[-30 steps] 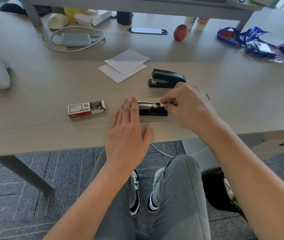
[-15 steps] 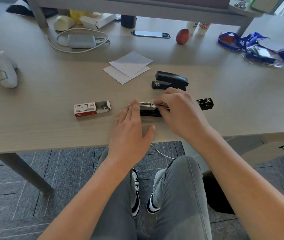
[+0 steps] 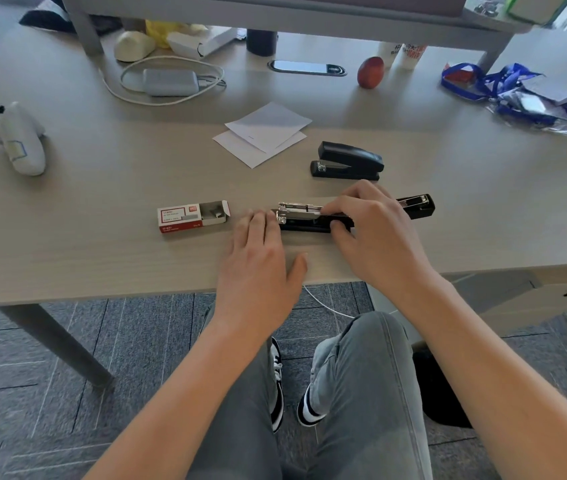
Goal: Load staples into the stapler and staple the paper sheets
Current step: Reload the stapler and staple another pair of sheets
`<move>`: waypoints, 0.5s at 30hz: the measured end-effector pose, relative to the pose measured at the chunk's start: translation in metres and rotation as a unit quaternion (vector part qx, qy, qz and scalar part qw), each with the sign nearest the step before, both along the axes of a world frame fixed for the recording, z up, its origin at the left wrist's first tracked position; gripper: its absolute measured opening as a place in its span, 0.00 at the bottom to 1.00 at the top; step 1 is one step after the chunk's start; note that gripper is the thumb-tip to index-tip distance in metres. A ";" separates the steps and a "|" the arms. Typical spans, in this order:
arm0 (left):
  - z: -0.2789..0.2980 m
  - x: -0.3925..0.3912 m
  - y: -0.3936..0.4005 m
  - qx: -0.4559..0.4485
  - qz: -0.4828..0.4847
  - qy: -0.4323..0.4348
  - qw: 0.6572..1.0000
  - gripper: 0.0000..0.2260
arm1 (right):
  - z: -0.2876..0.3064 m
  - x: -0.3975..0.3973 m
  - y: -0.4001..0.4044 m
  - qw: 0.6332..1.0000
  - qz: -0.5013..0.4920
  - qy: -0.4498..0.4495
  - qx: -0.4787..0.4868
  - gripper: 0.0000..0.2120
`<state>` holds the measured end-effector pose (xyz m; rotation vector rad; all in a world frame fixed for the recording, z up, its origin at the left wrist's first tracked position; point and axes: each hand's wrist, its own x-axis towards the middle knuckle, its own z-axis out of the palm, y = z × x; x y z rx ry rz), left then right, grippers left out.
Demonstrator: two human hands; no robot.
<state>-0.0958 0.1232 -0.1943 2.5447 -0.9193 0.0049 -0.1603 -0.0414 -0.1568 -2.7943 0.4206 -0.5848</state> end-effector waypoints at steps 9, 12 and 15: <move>-0.005 -0.001 -0.001 0.007 0.016 -0.024 1.000 0.34 | 0.006 0.020 0.021 0.999 0.028 0.034 0.017 0.16; -0.007 0.000 -0.001 0.007 0.017 -0.029 0.999 0.34 | 0.005 0.023 0.024 0.998 0.043 0.042 0.024 0.17; -0.007 -0.001 -0.001 0.005 0.017 -0.029 0.999 0.34 | 0.002 0.020 0.023 0.998 0.046 0.026 0.028 0.17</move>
